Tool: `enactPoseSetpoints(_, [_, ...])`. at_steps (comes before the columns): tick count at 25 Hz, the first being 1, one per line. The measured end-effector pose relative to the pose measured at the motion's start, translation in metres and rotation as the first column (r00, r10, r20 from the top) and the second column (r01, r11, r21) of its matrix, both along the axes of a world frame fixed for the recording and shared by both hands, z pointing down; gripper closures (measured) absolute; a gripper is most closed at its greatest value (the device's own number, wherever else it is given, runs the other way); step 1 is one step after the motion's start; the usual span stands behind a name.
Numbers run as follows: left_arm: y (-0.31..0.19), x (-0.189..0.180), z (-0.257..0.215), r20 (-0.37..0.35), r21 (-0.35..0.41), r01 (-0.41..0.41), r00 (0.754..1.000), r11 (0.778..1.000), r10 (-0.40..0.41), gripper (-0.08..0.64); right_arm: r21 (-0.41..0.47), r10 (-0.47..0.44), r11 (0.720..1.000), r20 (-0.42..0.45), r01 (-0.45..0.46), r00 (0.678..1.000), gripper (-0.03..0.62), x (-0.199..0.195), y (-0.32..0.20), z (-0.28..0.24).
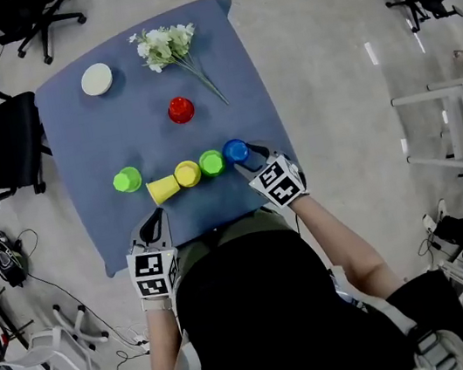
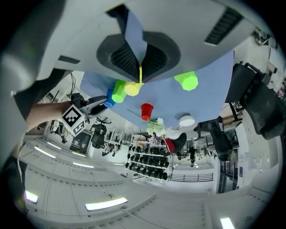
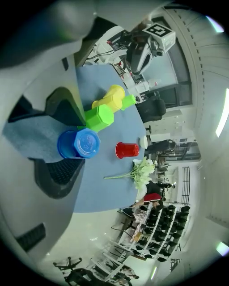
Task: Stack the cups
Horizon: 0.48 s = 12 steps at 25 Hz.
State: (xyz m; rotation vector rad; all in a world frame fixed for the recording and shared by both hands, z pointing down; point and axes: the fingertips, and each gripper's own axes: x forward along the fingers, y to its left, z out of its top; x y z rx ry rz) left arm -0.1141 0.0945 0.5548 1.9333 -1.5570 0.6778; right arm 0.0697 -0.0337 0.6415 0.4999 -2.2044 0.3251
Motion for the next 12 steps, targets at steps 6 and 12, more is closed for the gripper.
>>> enactPoseSetpoints(6, [-0.009, -0.004, 0.018, 0.138, -0.067, -0.148, 0.978, 0.987, 0.156, 0.537, -0.025, 0.065, 0.998, 0.036, -0.065, 0.997, 0.341, 0.008, 0.004, -0.016])
enactPoseSetpoints(12, [-0.018, 0.000, 0.048, 0.328, -0.248, -0.371, 0.837, 0.895, 0.438, 0.426, -0.004, 0.165, 0.986, 0.031, -0.165, 0.986, 0.341, 0.035, 0.007, -0.032])
